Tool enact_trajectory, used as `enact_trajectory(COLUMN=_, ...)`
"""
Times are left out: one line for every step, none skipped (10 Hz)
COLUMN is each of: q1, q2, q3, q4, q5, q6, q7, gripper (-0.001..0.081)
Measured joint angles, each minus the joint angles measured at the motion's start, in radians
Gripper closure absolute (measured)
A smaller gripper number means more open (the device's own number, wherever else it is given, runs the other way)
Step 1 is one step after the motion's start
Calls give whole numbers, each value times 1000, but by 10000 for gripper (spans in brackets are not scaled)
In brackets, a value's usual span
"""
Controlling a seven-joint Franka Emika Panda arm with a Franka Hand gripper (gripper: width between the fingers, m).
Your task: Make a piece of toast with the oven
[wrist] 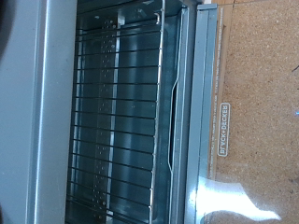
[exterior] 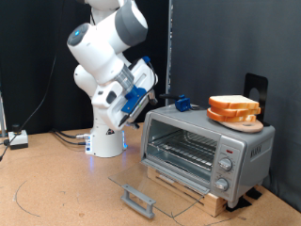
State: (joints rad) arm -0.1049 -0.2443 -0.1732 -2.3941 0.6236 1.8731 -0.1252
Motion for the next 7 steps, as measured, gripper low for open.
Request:
enact_trajectory(q1=0, q2=2, q3=0, q4=0, q5=3, q6=0, q7=-3, gripper=-1)
enact_trajectory(q1=5, q2=2, q3=1, q4=1, q5=32, q6=-6, q7=-33, gripper=-1)
enact_trajectory(q1=15, q2=-5, q3=4, q4=6, q5=69, q6=-35, q7=-80, gripper=-1)
enact_trajectory(q1=29, q2=-19, q3=6, q4=14, q5=97, q6=-72, q7=-130, gripper=-1)
enact_trajectory(q1=43, q2=-36, q3=10, q4=20, q5=115, q6=-99, q7=-176, gripper=-1)
enact_trajectory(q1=57, q2=-57, q3=17, q4=23, q5=120, q6=-117, q7=-226, gripper=-1)
enact_trajectory(q1=70, q2=-80, q3=25, q4=26, q5=120, q6=-136, q7=-276, gripper=-1)
